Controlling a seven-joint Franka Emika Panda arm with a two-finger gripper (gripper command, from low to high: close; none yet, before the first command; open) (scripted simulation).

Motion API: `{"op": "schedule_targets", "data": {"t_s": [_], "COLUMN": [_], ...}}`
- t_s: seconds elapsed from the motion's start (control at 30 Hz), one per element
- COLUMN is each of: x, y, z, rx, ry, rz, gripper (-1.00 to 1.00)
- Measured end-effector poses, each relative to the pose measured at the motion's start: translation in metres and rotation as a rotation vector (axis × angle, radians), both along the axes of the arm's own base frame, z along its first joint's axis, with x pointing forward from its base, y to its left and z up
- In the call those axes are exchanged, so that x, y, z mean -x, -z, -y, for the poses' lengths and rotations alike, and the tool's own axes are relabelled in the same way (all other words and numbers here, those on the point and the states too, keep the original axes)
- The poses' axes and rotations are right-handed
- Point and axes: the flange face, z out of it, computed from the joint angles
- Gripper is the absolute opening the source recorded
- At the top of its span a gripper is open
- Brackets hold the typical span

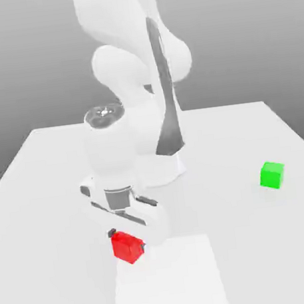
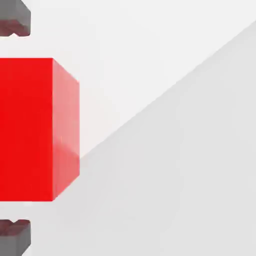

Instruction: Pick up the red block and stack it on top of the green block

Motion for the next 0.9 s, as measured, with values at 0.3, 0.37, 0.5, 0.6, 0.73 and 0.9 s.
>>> {"op": "schedule_targets", "data": {"t_s": [0.3, 0.37, 0.5, 0.6, 0.73, 0.9], "x": [-0.002, -0.001, -0.005, -0.007, 0.004, 0.04], "y": [-0.03, -0.046, -0.068, -0.074, -0.081, -0.089], "z": [0.0, 0.0, -0.033, -0.086, -0.159, -0.244], "rx": [0.001, 0.001, -0.002, -0.006, -0.01, -0.012], "ry": [0.0, 0.0, -0.121, -0.315, -0.587, -0.929], "rz": [0.001, 0.0, 0.002, 0.005, 0.007, 0.007], "gripper": [-1.0, -1.0, -1.0, -1.0, -1.0, -1.0]}}
